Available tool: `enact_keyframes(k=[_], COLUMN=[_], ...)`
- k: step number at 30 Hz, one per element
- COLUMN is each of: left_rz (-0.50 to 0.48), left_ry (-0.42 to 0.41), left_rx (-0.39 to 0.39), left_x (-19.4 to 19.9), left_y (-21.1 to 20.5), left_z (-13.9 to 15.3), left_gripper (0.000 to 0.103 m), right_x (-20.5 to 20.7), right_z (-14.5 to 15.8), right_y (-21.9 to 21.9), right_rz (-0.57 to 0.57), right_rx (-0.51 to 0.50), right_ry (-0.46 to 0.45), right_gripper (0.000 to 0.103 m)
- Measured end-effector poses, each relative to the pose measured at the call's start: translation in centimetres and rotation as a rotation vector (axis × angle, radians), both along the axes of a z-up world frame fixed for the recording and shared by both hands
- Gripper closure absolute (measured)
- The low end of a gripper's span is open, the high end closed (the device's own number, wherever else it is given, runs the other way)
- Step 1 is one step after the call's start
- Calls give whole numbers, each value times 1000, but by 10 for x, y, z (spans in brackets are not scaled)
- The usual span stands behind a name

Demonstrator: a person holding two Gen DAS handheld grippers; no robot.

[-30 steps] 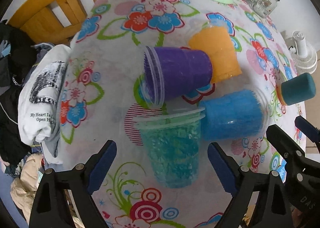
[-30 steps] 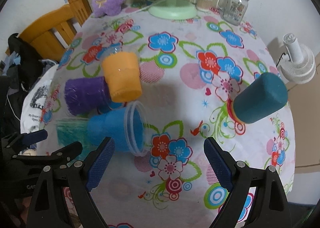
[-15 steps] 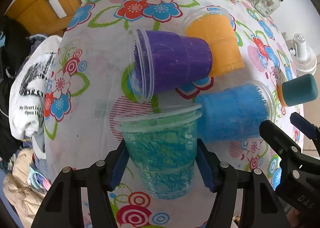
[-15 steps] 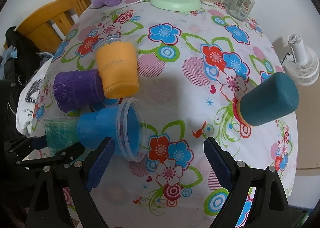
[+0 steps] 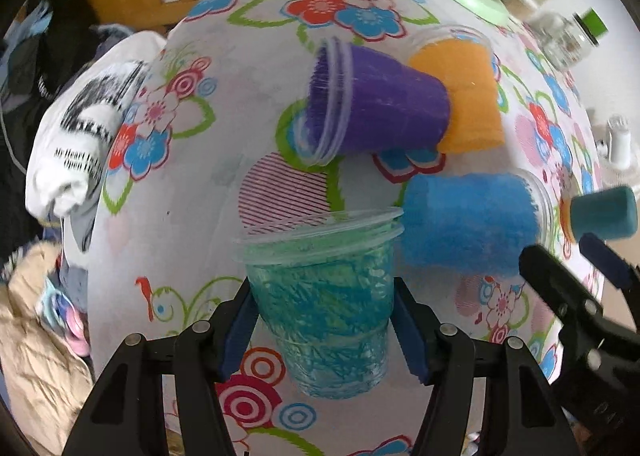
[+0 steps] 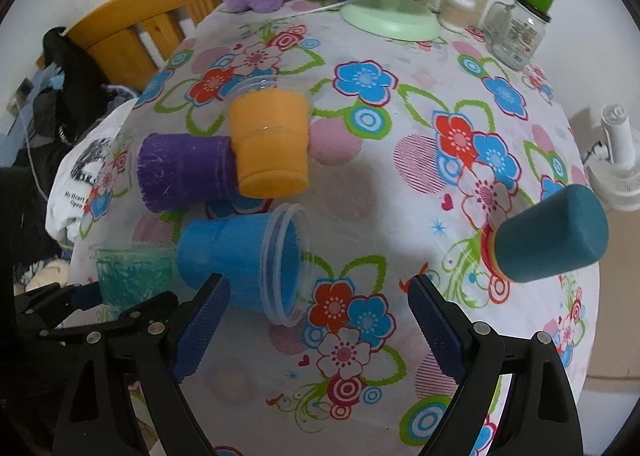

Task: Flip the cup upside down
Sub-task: 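Close the left gripper around the clear teal-glitter cup, then lift the cup toward the right gripper while the right gripper closes on it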

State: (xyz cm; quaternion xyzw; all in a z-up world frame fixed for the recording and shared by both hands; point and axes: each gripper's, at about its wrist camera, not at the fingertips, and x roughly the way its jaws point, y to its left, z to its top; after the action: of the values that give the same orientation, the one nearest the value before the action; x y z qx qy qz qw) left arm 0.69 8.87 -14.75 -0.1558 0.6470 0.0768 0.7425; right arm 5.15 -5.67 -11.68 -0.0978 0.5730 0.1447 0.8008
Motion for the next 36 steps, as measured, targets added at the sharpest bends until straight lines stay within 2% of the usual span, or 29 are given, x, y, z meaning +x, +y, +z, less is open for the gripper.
enact_keyframes(k=[5,6,8,10,16,19,23,27,30,34,36], left_rz=[29,28,35,39,27,-31,-180,-252,-294,-304,-316], left_ry=[-22,-23,-28,-55,-92,-122,-143,-231,-243,-214,-212], left_rx=[1,13,46,75,82,87,170,151,149,125,166], left_x=[-3,-4,-7,-11,-26,-31,-39,-51,-58,-65,-70], left_y=[-5,-7,-10,-13,-15,-16,-20,-5,5,17,18], left_z=[-4,-4,-2,3,21,34,50,65,65,52,44], left_gripper=[34,32,20,16,14,14,12,9,6,6,6], right_x=[-2,-1,0,1,-7,-17,-36,-56,-70,-88,-95], right_z=[-3,-3,-2,0,18,30,40,44,44,39,31], right_y=[2,1,-1,-3,-3,3,10,15,15,18,20], right_rz=[56,62,74,86,139,164,122,51,2,-29,-23], right_rx=[-10,-11,-11,-6,-4,11,58,117,150,151,167], right_ry=[-5,-6,-10,-18,-78,-125,-166,-188,-210,-252,-267], right_gripper=[11,11,11,11,11,11,11,10,8,8,8])
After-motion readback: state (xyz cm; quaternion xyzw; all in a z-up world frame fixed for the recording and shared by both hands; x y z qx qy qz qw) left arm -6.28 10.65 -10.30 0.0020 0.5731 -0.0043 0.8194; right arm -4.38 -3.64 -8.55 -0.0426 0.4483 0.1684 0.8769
